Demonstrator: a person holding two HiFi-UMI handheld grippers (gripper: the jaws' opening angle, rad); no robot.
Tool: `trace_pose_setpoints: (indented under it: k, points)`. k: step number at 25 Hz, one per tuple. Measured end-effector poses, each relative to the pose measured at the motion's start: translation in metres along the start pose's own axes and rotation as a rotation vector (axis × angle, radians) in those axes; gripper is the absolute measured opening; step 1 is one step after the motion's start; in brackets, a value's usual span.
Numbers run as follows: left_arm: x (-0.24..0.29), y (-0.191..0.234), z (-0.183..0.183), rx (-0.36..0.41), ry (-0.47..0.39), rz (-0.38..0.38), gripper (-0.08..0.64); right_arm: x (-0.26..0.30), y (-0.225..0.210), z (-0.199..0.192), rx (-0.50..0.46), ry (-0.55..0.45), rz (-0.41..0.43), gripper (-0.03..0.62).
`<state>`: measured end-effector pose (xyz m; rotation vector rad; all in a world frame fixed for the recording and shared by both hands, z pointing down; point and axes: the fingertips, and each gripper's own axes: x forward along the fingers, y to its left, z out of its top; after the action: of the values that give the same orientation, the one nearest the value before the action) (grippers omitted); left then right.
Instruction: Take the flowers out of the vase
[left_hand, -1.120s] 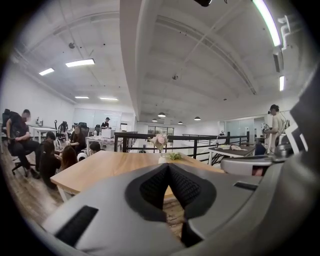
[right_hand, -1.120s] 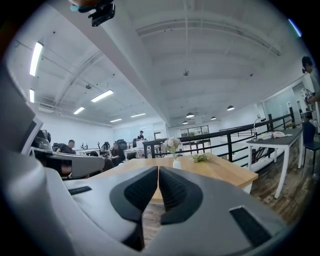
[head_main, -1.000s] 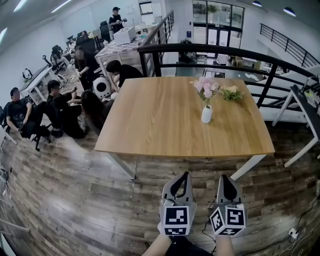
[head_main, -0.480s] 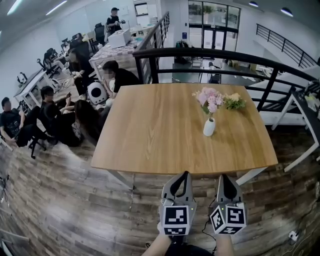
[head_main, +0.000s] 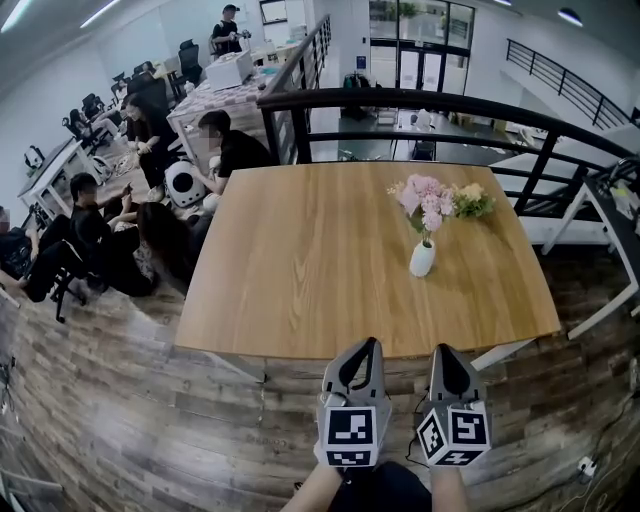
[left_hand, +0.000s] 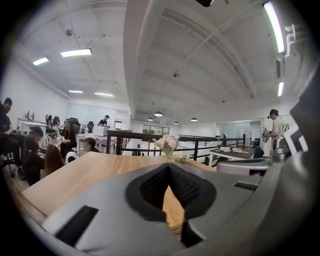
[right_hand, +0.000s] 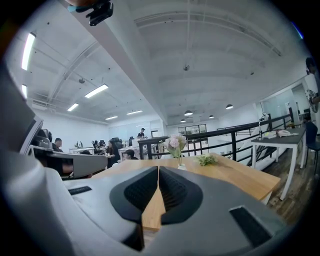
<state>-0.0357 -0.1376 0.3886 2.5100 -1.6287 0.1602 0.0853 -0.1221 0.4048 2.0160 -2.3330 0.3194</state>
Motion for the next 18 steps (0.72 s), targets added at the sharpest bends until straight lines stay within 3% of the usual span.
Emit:
trace_pose_setpoints:
  k: [9,18]
  points:
    - [0.017,0.005,-0.004,-0.015,0.016,-0.005,0.032,0.018,-0.009,-0.002,-0.008,0.018,-0.017,0.018]
    - [0.056,0.009,-0.001,-0.015,0.027,0.026,0.032,0.057,-0.028,0.002,0.005,0.027,0.018,0.018]
